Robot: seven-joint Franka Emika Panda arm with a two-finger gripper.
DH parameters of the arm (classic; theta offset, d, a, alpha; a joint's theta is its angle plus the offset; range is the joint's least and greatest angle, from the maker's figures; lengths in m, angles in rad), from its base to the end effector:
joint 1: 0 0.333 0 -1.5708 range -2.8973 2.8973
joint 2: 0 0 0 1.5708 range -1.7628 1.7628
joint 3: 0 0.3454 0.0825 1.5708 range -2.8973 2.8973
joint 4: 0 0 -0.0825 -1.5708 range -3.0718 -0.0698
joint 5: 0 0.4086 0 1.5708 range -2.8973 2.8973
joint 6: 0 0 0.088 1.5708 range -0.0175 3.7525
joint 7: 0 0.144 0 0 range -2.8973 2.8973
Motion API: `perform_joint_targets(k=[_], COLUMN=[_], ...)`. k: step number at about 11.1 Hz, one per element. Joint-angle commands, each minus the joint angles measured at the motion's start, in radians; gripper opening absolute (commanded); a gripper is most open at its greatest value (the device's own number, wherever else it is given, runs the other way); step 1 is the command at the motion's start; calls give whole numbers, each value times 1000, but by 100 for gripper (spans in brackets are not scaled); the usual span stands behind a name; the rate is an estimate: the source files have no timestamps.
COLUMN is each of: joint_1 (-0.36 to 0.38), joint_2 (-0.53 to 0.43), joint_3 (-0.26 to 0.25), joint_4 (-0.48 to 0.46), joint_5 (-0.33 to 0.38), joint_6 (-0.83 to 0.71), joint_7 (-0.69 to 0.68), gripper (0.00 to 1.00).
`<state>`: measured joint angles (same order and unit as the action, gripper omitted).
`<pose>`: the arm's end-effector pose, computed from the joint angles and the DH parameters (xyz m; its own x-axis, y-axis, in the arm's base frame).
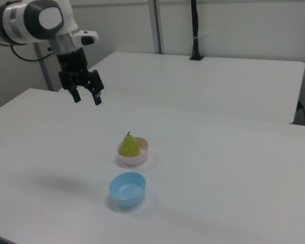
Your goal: Place the pear in the bowl
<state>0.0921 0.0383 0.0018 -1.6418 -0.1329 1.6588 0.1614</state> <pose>0.5949 0.0380 0.5678 0.9985 -0.0544 -0.0006 -0.0538 -0.9896 0.1335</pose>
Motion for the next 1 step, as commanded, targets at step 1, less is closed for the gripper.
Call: perform_joint_targets(k=[1], joint_1=[5], joint_2=[-37], joint_3=[-10], joint_4=[-32], joint_5=[36], joint_6=[-36], joint_7=[-19], gripper=[100])
